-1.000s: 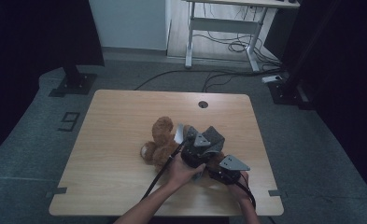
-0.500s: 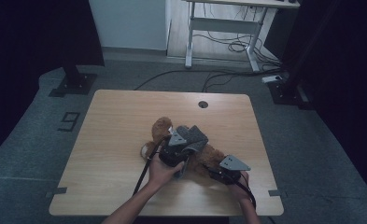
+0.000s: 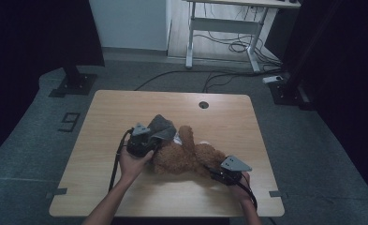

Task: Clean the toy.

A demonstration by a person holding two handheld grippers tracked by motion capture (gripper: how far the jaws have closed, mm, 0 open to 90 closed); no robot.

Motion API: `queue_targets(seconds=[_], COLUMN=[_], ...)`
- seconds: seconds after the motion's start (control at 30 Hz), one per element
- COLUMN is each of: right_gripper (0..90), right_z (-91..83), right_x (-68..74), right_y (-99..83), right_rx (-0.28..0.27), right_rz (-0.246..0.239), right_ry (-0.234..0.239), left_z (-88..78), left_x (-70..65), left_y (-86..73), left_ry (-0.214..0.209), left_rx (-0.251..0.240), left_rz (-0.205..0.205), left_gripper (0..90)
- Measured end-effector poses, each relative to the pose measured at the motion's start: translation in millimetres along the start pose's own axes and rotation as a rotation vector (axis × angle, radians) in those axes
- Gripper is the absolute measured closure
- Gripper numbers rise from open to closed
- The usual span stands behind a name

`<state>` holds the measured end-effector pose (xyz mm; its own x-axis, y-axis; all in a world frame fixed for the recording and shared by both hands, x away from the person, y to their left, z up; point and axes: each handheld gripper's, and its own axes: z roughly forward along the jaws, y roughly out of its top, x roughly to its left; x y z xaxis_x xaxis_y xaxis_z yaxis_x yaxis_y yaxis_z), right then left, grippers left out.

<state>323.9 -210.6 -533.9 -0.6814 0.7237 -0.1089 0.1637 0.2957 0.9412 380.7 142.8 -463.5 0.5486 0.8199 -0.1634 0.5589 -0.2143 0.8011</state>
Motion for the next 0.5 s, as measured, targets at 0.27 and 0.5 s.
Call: queue_targets(seconds=[0.27,0.5], right_gripper=[46.5,46.3], right_z=[0.2,0.1], right_x=[-1.0,-1.2], right_y=[-0.7,-0.5], right_rx=[-0.004,-0.001], right_rz=[0.009,0.012], right_ry=[0.001,0.001], left_z=[-13.0,-21.7], left_x=[4.2,-76.8], left_y=[3.7,41.8], left_ry=[-0.069,-0.2], left_rx=[-0.039,-0.101], left_rz=[-0.034,0.137], left_gripper=[82.5,82.6])
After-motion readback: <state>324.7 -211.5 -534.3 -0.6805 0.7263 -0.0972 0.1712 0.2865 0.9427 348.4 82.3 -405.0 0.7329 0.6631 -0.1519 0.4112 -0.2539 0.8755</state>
